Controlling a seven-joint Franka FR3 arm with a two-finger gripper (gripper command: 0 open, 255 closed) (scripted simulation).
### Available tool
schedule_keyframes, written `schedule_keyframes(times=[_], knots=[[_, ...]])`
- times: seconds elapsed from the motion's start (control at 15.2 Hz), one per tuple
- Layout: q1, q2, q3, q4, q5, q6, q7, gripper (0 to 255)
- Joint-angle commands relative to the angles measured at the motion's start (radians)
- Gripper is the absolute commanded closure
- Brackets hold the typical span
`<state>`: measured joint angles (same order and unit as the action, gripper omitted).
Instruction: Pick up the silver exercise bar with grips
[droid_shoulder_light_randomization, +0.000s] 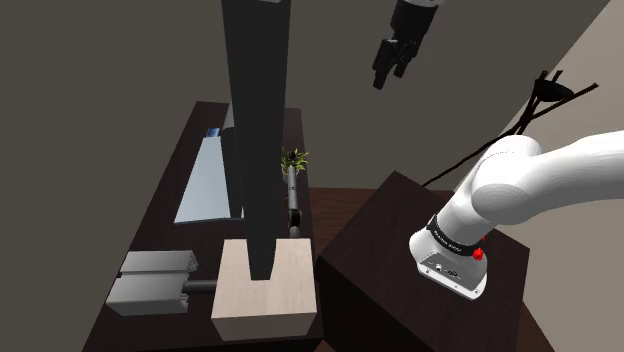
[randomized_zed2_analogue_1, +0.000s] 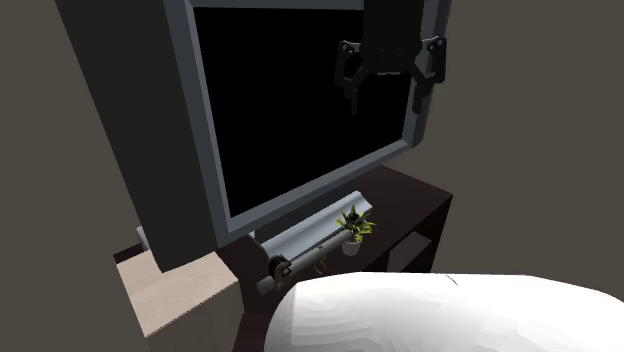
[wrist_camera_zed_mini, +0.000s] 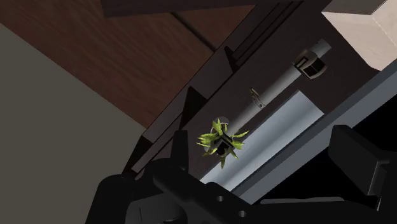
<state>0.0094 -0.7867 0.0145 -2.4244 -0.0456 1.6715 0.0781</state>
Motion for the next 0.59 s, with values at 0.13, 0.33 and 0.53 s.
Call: schedule_keyframes(times=[0.13,0.33,0.53], knots=[[0.0,0.01,0.021,-0.058,0.008,0.072,0.038,0],[0.0,0.039,0.054,-0.134,0.019,0.183,0.096,0],[-0.001,0.087,0.09,-0.196,0.027,0.301,0.155,0]])
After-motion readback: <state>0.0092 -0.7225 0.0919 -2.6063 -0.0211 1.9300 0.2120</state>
